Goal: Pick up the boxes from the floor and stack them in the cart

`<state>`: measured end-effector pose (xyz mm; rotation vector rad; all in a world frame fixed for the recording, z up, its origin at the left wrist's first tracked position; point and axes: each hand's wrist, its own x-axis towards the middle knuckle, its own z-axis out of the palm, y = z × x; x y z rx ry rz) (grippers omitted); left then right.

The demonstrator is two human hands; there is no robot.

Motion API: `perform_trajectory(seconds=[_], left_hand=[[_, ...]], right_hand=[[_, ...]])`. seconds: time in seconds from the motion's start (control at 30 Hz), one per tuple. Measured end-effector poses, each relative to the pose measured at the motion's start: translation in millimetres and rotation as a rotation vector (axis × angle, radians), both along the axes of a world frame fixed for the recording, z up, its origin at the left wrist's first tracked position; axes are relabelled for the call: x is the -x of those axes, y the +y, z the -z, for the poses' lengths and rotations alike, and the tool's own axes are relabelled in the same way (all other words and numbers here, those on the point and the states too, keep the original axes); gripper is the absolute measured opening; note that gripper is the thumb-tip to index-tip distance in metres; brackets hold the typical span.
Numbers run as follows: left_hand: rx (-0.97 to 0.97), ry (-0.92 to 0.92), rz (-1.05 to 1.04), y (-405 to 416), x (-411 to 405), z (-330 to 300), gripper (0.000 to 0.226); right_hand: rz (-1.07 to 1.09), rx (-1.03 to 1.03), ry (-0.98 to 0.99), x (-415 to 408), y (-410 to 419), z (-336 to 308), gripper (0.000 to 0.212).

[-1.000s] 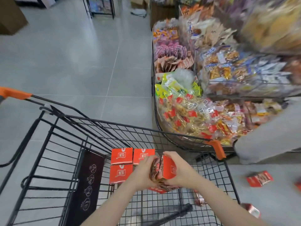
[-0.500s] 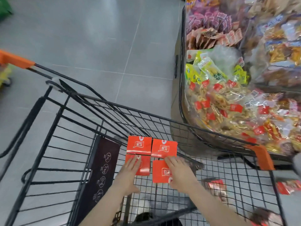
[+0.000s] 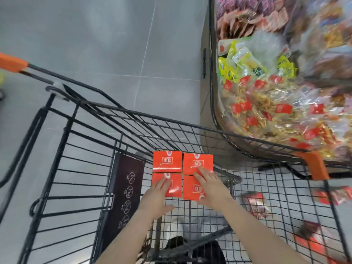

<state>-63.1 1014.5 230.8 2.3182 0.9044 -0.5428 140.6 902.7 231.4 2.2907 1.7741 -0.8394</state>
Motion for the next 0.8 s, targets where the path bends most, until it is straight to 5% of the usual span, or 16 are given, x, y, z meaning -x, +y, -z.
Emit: perform_trajectory(seconds=[0.33, 0.8], left_hand=[[-0.101, -0.254, 0.222, -40, -124, -90, 0.054], [-0.066, -0.5, 0.714, -350, -285, -164, 0.054]], right_hand=[[0.445, -0.203, -0.007, -58, -116, -116, 0.057], [1.037, -0.357, -0.219, -98, -489, -184, 0.055]])
